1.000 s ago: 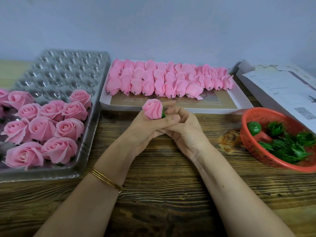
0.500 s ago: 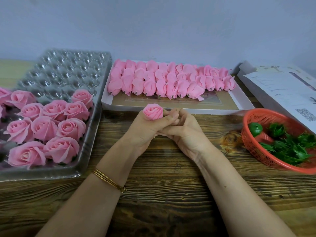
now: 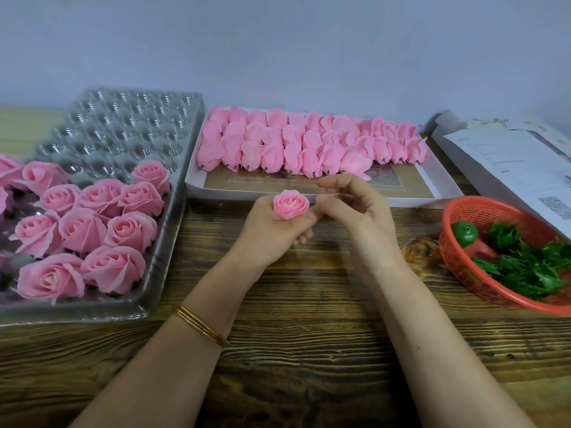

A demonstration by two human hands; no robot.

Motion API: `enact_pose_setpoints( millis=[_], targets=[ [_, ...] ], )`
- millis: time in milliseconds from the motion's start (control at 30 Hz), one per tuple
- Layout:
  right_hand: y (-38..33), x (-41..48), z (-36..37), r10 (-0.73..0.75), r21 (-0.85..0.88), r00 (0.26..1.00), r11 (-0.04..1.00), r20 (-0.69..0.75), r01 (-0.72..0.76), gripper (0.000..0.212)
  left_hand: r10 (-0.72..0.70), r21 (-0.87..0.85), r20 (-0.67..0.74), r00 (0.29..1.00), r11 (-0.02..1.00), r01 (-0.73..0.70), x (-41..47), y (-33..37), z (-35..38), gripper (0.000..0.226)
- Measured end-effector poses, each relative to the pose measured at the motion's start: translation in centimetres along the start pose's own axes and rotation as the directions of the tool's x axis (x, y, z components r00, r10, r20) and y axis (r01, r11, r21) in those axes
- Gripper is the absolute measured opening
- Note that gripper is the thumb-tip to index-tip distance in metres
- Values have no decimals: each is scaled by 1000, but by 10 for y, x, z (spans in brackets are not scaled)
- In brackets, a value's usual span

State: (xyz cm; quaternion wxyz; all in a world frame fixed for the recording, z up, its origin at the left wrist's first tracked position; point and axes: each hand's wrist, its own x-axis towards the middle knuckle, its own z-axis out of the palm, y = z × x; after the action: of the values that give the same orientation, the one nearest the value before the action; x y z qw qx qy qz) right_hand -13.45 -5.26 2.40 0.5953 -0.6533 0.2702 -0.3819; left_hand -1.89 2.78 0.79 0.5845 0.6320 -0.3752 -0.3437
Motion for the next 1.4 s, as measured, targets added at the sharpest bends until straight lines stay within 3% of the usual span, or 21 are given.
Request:
enact_pose_setpoints(
  millis=[200,433,600,733,1200,1400],
  targets=[
    [-6,-2,-1,-95,201,983,978,158,62,15,7,-48,138,990,999,0,-3,1,4,7],
    [-7,-4,2,-56,205,958,979,280,-3,19,-4,-34,290,957,999,15,-5,1,5,14],
    [-5,-4,3,-21,170,952,985,304,-33,18,-45,-40,296,954,997,60,-4,1,6,23],
    [-2,-5,4,-17,150,949,988,314,-32,17,-83,-81,293,952,990,112,-3,1,7,42],
    [12,-3,7,19,194,943,977,331,-88,26,-79,-155,279,957,980,126,-2,2,4,41],
    [12,-3,8,85,108,933,986,349,-130,29,-126,-101,206,970,984,149,1,-1,3,33]
  ],
)
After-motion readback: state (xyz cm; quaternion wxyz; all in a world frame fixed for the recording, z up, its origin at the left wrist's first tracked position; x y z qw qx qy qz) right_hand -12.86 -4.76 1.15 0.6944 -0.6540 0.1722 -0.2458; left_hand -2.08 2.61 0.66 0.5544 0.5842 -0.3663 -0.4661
